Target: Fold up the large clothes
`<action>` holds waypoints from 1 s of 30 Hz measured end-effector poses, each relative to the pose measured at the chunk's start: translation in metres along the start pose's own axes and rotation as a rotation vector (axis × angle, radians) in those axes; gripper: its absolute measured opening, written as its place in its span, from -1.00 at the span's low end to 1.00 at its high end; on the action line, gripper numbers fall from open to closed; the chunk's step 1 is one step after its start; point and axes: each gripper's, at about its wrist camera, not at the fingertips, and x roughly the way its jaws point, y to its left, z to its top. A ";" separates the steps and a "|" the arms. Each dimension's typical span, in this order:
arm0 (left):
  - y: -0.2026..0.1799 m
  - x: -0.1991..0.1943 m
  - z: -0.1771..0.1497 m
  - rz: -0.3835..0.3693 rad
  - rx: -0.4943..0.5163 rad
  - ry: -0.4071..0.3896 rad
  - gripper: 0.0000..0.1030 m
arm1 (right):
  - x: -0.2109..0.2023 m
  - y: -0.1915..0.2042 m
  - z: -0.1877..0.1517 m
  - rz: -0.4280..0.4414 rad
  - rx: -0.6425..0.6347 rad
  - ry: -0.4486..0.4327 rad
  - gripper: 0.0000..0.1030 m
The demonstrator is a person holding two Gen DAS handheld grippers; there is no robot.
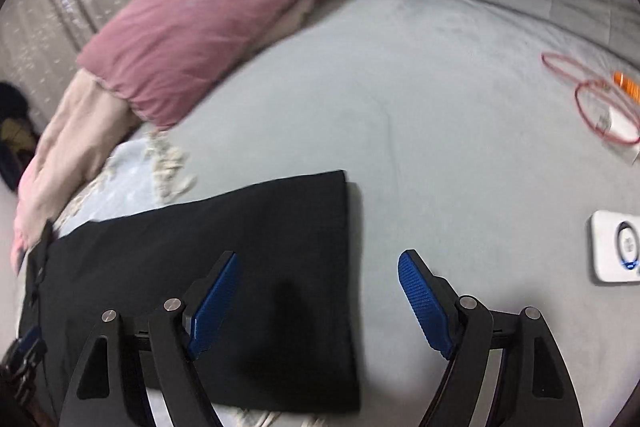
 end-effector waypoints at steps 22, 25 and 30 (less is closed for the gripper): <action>-0.021 0.061 0.006 -0.310 -0.044 0.046 -0.46 | 0.037 0.015 0.029 -0.286 -0.147 -0.048 0.14; -0.020 0.052 0.009 -0.322 -0.056 0.017 -0.46 | -0.004 -0.022 0.013 -0.083 0.025 -0.062 0.24; -0.018 0.038 0.014 -0.296 -0.063 -0.054 -0.46 | -0.017 -0.056 -0.017 0.129 0.276 0.068 0.24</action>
